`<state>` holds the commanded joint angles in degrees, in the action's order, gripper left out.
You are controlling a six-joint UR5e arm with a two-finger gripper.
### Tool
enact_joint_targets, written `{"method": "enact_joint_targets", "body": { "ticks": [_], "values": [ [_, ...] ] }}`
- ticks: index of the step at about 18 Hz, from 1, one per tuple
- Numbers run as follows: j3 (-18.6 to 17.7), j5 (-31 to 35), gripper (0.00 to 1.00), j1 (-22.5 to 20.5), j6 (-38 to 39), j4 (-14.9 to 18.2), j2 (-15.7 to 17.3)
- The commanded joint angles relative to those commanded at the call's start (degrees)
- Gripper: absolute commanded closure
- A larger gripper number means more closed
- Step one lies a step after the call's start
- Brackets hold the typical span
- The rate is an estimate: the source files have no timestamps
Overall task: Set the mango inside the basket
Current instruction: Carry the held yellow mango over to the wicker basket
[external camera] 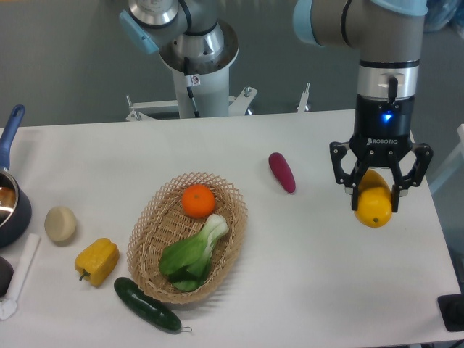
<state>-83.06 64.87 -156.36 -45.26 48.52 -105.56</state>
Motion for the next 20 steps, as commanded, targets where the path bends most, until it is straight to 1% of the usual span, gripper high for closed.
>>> {"method": "enact_joint_targets", "body": {
  "ticks": [9,12,13,14,16,18,20],
  "values": [
    [-1.1,0.3,0.67,2.4,0.4,0.4,0.4],
    [-1.5,0.6,0.67,3.3,5.2,0.4,-0.1],
    [-1.8,0.6,0.67,4.0,7.3,0.4,-0.4],
    [-1.7,0.7,0.67,5.3,9.5,0.1,-1.9],
    [-1.5,0.9,0.67,7.1,10.5,-0.2,-3.7],
    [-2.2,1.2,0.67,9.0,10.5,-0.2,-4.1],
    [-3.8,3.2,0.67,11.8,10.2,-0.4,-4.0]
  ]
}}
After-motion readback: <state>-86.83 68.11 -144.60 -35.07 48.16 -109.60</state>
